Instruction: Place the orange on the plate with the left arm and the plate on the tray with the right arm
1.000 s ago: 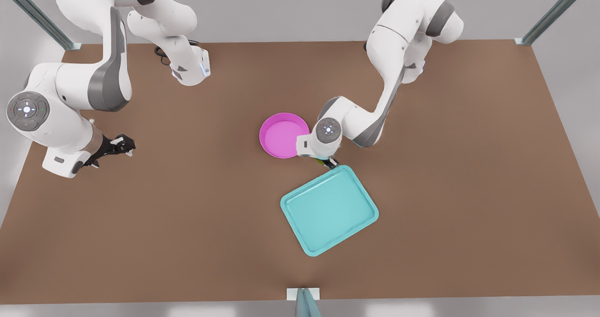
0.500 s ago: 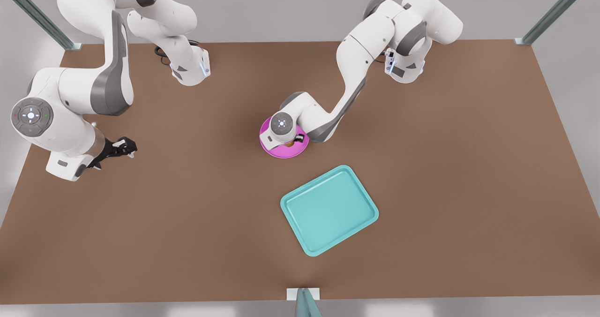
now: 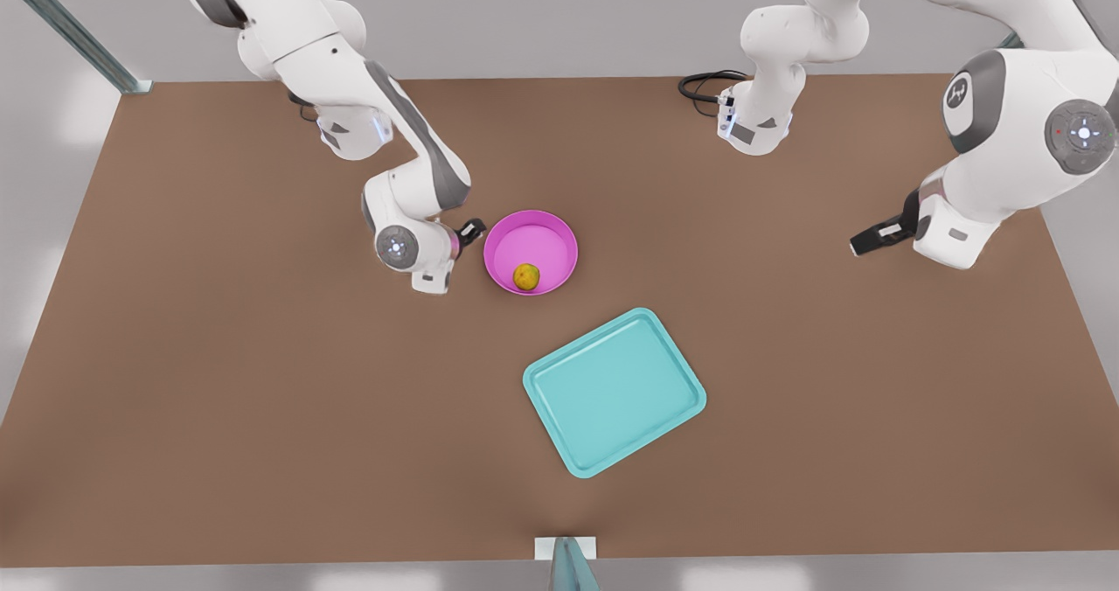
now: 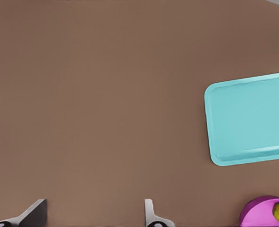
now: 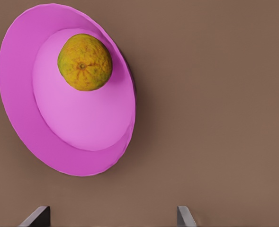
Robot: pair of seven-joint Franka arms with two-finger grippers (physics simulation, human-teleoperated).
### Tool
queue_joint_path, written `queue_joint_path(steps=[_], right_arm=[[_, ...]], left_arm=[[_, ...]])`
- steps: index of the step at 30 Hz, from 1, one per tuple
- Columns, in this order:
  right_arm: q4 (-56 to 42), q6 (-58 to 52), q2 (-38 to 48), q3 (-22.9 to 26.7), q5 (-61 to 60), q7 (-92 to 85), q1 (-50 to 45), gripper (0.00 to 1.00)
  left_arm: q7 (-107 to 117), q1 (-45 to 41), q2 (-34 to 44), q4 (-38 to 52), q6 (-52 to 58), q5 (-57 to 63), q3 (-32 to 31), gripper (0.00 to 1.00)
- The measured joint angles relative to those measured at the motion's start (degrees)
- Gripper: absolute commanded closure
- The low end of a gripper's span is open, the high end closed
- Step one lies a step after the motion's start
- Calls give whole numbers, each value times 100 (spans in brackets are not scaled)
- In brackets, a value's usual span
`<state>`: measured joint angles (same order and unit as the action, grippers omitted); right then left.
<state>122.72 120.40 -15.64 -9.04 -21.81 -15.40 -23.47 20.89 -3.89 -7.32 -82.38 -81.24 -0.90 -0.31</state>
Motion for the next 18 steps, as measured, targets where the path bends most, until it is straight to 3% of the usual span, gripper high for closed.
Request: queue_joint_path(steps=[2,7,18], right_arm=[[218,639,-106,-68,-114,123,11,0],[106,1539,-599,-162,-442,400,-25,0],[-31,2088,-1234,-328,-553,747,-100,0]], left_arm=[[-263,-88,-421,501,126,23,-36,0],[-803,-59,-554,672,350,85,-28,0],[-1596,10,-540,729,615,116,-2,0]])
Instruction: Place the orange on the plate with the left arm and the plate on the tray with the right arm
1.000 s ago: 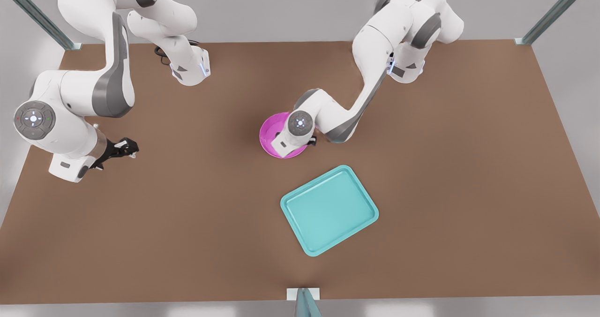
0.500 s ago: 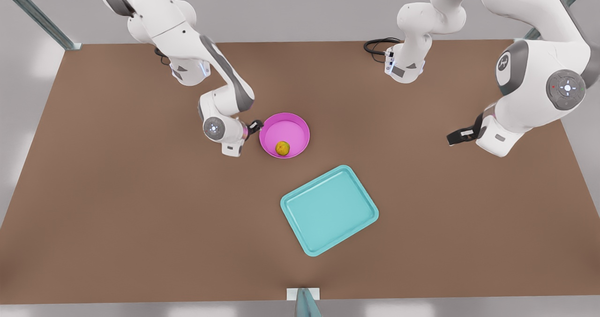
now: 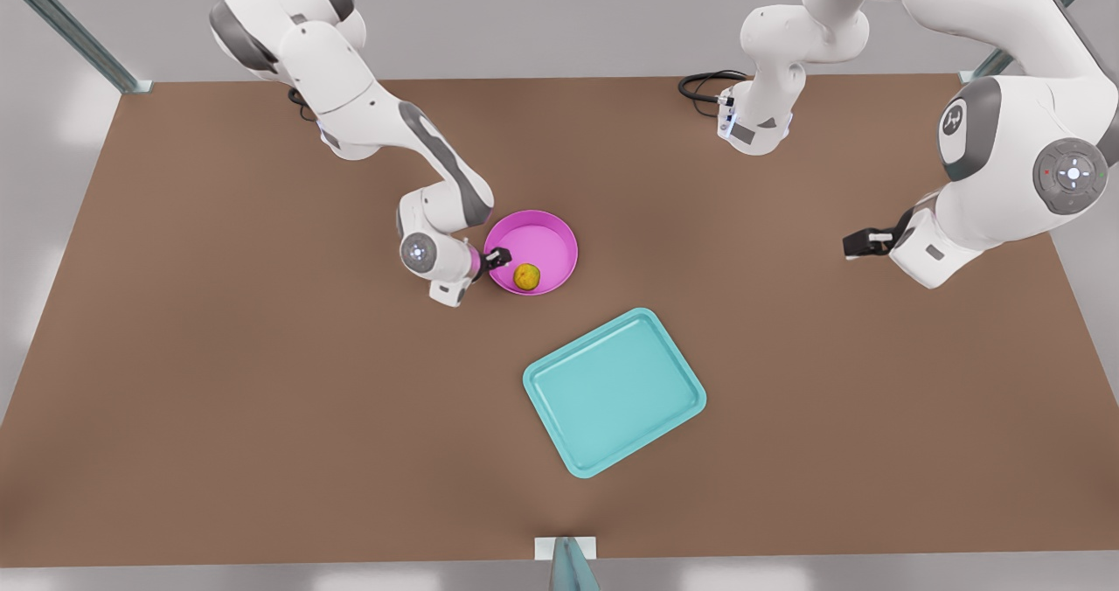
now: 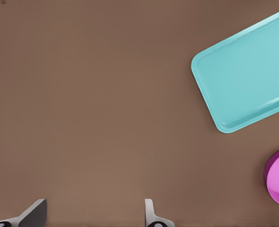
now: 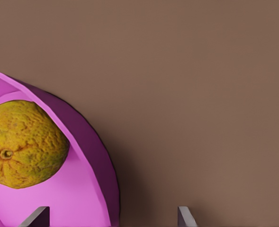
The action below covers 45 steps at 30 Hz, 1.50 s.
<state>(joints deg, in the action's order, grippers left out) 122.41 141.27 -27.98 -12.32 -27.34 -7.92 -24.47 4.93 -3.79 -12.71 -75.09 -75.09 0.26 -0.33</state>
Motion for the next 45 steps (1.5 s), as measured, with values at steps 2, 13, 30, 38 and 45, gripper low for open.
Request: queue_joint_path(steps=[2,13,30,38,45], right_arm=[[-45,30,-68,-23,-2,41,-38,0],[-268,-173,-178,-24,-34,126,-49,49],[-740,-594,-209,-135,-40,219,-43,79],[-2660,-791,-718,-138,-90,420,-72,79],[-4461,-753,-1724,-19,-545,986,-219,79]], left_arm=[[-96,0,6,0,33,0,-1,0],[-473,0,-17,1,102,6,-1,0],[-733,0,-27,1,109,0,-1,0],[-788,-8,-14,1,108,-2,-1,0],[-822,0,-27,1,107,-2,-1,0]])
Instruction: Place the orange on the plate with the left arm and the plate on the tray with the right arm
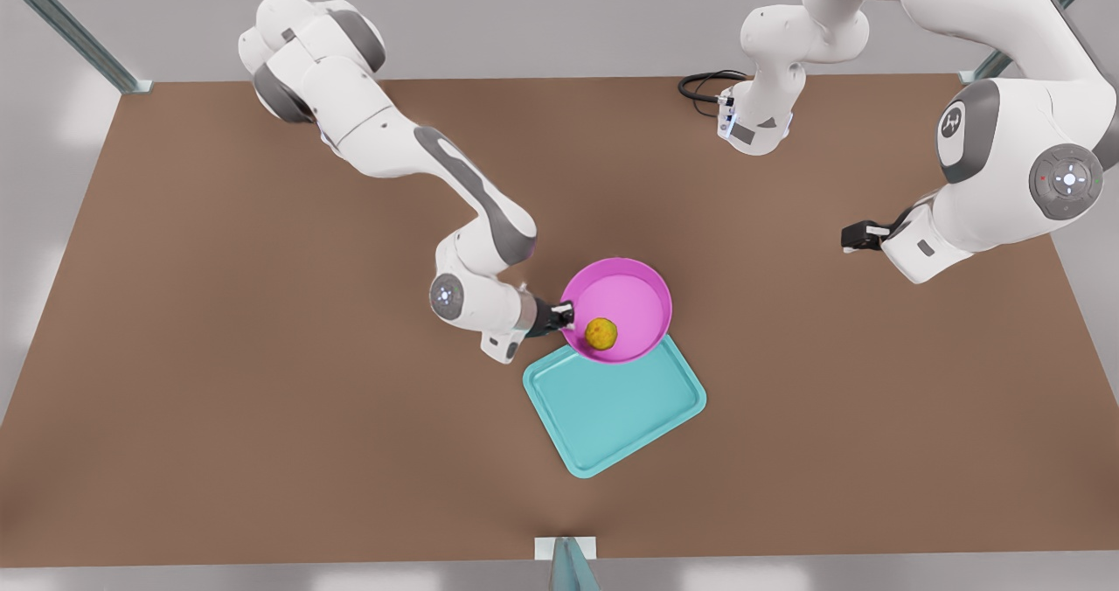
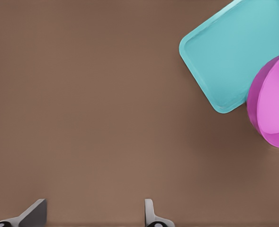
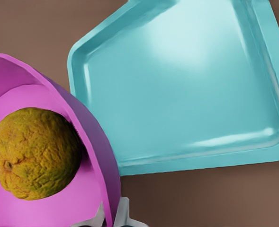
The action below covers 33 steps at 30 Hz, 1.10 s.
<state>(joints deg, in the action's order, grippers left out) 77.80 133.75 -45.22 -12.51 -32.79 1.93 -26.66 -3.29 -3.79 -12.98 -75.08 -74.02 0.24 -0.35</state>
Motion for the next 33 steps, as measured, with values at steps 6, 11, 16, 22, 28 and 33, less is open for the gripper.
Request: queue_joint_path(steps=[6,11,16,22,28,33], right_arm=[[-1465,509,-1231,178,-121,498,-17,79],[-2055,807,-1778,278,-137,819,-165,79],[-2057,955,-1840,285,-123,1072,-213,0],[-1041,1257,-1035,238,-47,1340,-203,0],[67,-1080,1918,342,2531,1027,1541,0],[96,-3488,3605,820,3858,685,1717,0]], left_arm=[[-21,1,0,0,0,-3,0,0],[-33,-6,3,0,0,-4,0,0],[-42,-5,-2,0,-2,-6,0,0],[-51,1,-9,0,-6,-3,0,0],[-66,1,-127,206,-5,-2,-3,0],[-71,-8,-203,350,2,9,-4,0]])
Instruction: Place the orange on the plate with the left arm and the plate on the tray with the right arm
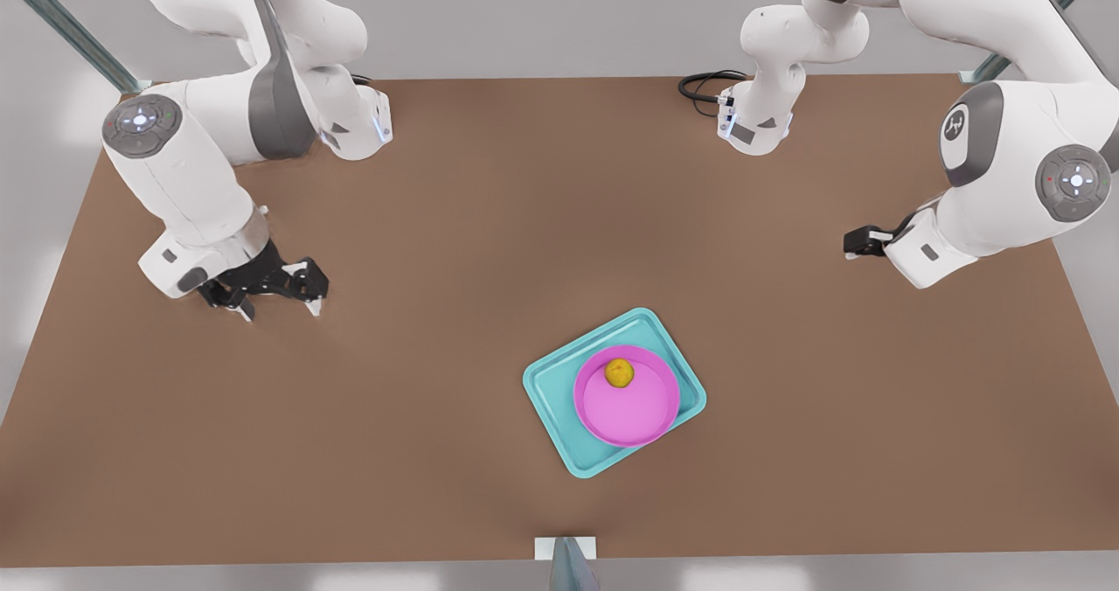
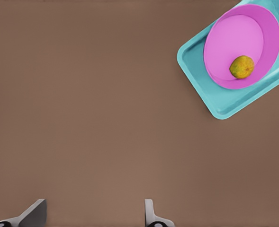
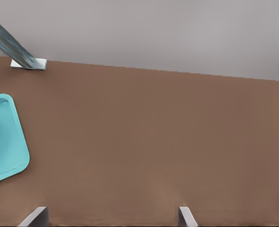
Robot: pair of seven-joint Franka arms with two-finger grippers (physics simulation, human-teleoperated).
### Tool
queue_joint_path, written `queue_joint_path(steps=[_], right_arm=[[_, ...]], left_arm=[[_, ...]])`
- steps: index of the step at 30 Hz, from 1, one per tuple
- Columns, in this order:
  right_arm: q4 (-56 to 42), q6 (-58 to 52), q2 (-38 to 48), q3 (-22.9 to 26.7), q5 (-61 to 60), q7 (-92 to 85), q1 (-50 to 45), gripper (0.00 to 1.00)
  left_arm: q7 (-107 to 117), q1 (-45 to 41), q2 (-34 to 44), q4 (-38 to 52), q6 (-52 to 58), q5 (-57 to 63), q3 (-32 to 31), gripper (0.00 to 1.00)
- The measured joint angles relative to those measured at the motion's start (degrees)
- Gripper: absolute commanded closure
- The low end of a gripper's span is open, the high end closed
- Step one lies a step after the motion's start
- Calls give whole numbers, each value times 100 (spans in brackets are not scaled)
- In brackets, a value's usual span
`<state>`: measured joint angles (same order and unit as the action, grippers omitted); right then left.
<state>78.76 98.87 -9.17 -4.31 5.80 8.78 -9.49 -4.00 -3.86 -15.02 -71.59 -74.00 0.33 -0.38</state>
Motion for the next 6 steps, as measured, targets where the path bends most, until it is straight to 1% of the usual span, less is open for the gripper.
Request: queue_joint_path(steps=[2,6], right_arm=[[138,-560,329,20,170,-116,-19,0],[289,-1255,440,87,318,-309,-105,0]], left_arm=[[-1,4,-17,6,2,3,1,0],[-3,1,-58,10,8,7,-2,0]])
